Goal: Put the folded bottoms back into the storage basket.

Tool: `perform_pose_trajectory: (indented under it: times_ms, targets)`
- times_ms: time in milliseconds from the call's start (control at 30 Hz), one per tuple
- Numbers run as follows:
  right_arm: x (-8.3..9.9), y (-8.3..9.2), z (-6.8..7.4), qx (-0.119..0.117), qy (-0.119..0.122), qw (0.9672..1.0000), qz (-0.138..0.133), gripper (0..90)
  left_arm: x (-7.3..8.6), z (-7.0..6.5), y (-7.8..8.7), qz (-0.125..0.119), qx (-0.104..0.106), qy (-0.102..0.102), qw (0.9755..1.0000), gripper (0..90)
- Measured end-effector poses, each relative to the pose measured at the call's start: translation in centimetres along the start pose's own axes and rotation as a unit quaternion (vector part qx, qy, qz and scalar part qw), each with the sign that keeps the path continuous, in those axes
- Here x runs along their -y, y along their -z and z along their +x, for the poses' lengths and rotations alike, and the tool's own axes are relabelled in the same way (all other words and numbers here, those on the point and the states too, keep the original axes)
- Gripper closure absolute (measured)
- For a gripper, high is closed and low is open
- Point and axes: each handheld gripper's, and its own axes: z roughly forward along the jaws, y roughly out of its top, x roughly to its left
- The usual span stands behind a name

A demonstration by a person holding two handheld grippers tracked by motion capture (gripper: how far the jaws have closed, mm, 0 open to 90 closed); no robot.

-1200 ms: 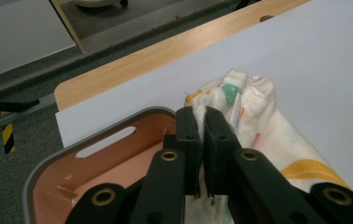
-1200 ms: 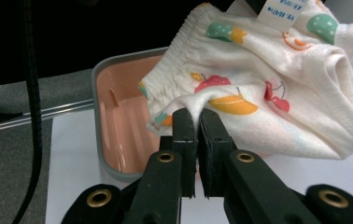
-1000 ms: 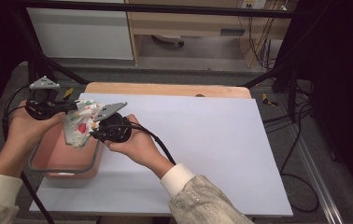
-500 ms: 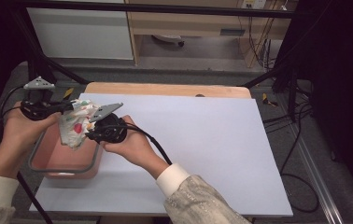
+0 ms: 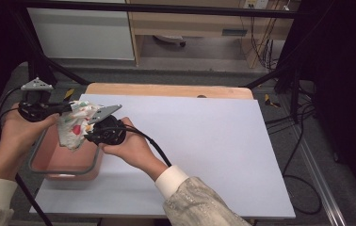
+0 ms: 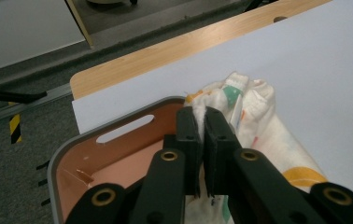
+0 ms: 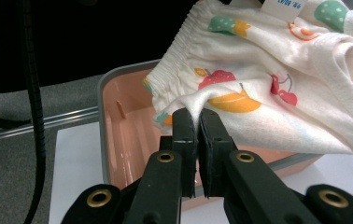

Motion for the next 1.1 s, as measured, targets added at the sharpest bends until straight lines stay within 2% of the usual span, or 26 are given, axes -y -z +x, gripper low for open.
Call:
perform_pose_trajectory:
  times_ms: [1100]
  targets:
    - [0.4, -2.4, 0.8, -0.009, 0.004, 0.9999, 0.007, 86.7, 1.2, 1.0, 0.0, 0.006, -0.003, 0.014, 0.9999, 86.6]
